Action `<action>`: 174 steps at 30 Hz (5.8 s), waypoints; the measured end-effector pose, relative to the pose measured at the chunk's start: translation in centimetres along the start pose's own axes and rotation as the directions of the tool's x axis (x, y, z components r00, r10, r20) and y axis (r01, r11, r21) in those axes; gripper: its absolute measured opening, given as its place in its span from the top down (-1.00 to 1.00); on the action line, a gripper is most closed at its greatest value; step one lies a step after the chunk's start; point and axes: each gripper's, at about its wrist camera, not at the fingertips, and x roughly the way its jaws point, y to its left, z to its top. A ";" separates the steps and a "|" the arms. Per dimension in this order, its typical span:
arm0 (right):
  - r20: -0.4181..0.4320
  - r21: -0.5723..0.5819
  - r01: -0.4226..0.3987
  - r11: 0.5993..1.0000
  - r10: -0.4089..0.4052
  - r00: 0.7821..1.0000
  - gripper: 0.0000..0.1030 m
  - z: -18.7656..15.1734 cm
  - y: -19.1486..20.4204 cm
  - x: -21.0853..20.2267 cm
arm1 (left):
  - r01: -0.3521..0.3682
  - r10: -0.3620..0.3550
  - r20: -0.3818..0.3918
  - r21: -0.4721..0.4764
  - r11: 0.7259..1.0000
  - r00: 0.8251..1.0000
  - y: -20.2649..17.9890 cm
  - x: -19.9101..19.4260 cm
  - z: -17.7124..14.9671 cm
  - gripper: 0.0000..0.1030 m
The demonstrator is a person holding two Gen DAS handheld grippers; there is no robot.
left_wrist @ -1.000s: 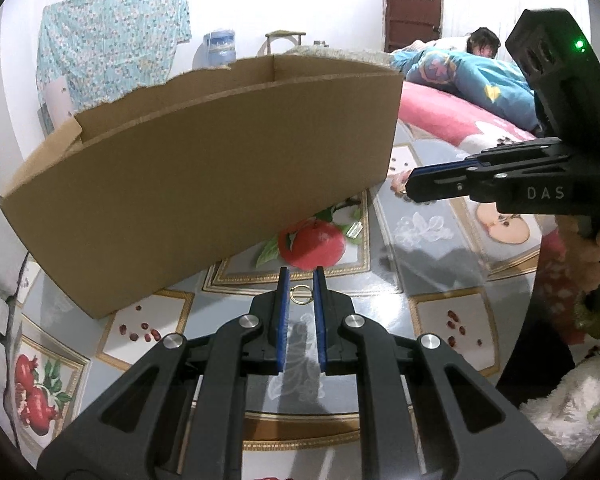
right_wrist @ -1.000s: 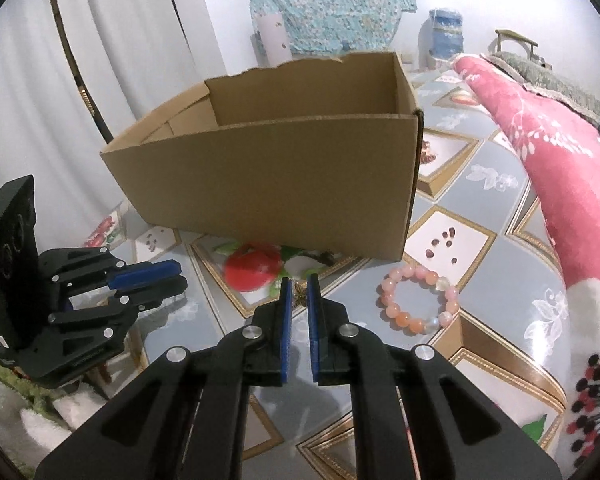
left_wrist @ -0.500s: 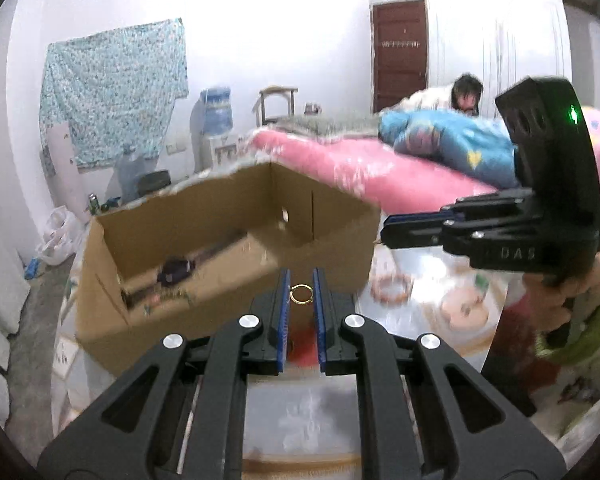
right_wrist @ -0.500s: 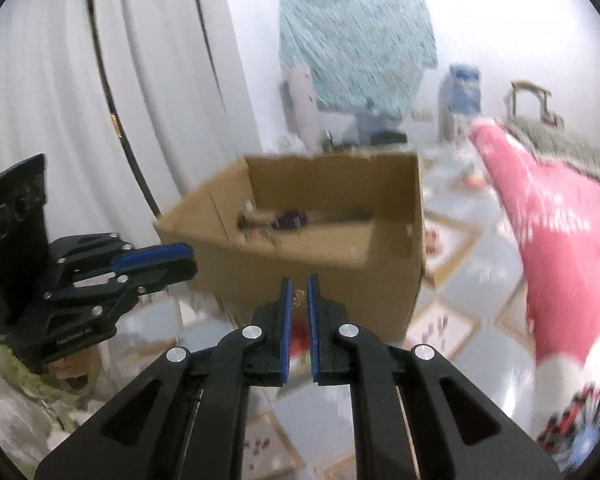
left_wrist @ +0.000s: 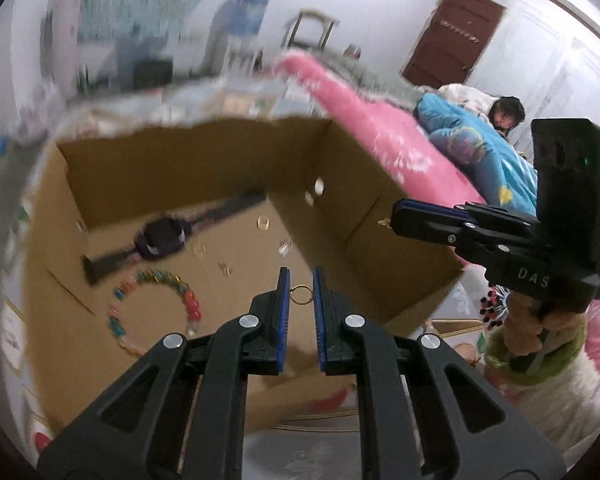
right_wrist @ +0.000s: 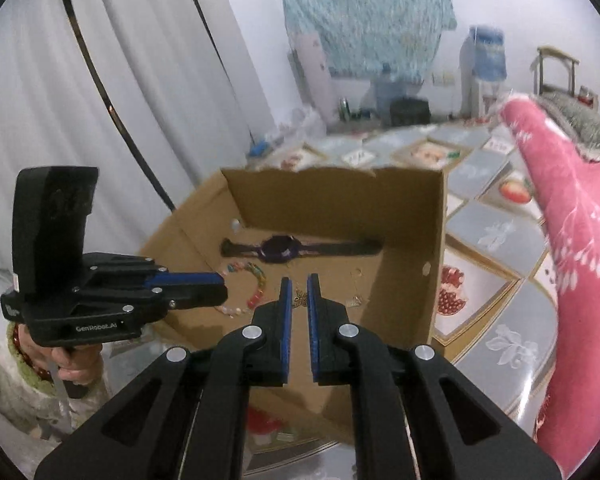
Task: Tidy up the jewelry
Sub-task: 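Carry the gold ring with the left tool over the box, then open the left tool to drop the ring into the box and withdraw, then move the open left tool back over the table beside the box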
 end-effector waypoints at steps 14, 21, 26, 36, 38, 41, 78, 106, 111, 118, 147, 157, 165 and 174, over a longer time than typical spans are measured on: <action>-0.011 0.050 0.002 0.999 -0.001 1.000 0.82 0.8 -1.7 1.1 | 0.015 -0.018 -0.029 -0.108 0.994 0.999 2.7 1.9 0.4 0.34; 0.030 0.072 0.015 0.997 -0.017 0.999 0.54 0.9 -2.4 -0.5 | 0.016 -0.013 0.024 -0.110 0.994 1.000 3.0 0.4 0.6 0.34; 0.065 0.090 0.026 0.996 -0.032 0.997 0.35 0.8 -2.7 -2.2 | 0.013 -0.007 0.065 -0.094 0.995 0.998 2.6 -1.3 0.3 0.33; 0.179 0.103 0.061 0.993 -0.079 0.981 0.14 -2.7 -1.5 -8.5 | 0.019 -0.028 0.214 0.042 0.999 0.976 0.1 -8.2 -4.9 0.13; 0.204 0.108 0.058 0.992 -0.079 0.976 0.09 -4.4 -1.1 -10.0 | 0.034 -0.051 0.230 0.076 0.997 0.972 -0.5 -9.6 -6.7 -0.07; 0.203 0.124 0.070 0.990 -0.095 0.974 0.06 -6.6 -0.6 -11.1 | 0.052 -0.072 0.206 0.100 0.994 0.976 -1.4 -10.3 -9.1 -0.28; -0.104 0.216 0.167 0.962 -0.148 0.984 0.11 -14.1 2.2 -0.3 | -0.419 0.420 -0.107 0.030 0.908 0.901 -0.5 1.0 -13.7 -0.75; -0.109 0.255 0.108 0.961 -0.083 0.991 0.43 -12.7 1.0 1.1 | -0.421 0.420 -0.080 0.011 0.907 0.904 0.6 1.7 -15.4 -0.84; -0.137 0.164 0.116 0.980 -0.094 0.986 0.59 -12.2 2.6 2.8 | -0.421 0.420 -0.071 0.013 0.907 0.905 0.3 1.5 -15.7 -0.84; -0.174 -0.036 0.227 0.973 -0.230 0.957 0.68 -12.7 4.7 4.8 | -0.416 0.416 -0.067 0.020 0.909 0.907 0.1 1.3 -15.8 -0.84; -0.228 -0.098 0.171 0.980 -0.189 0.955 0.71 -16.3 6.8 1.2 | -0.410 0.411 -0.054 0.030 0.912 0.910 -0.3 1.2 -15.8 -0.84; -0.154 0.005 0.193 0.981 -0.190 0.970 0.44 -17.0 4.4 -3.2 | -0.408 0.410 -0.043 0.038 0.912 0.911 -0.3 1.3 -15.9 -0.86; -0.122 0.117 0.230 0.966 -0.216 0.969 0.35 -17.7 2.5 -4.5 | -0.393 0.394 -0.009 0.048 0.918 0.919 -0.6 0.8 -16.0 -0.86; -0.087 0.207 0.222 0.953 -0.208 0.974 0.35 -18.2 0.8 -4.7 | -0.204 0.190 0.089 0.205 0.957 0.978 -5.8 -0.2 -16.4 -0.59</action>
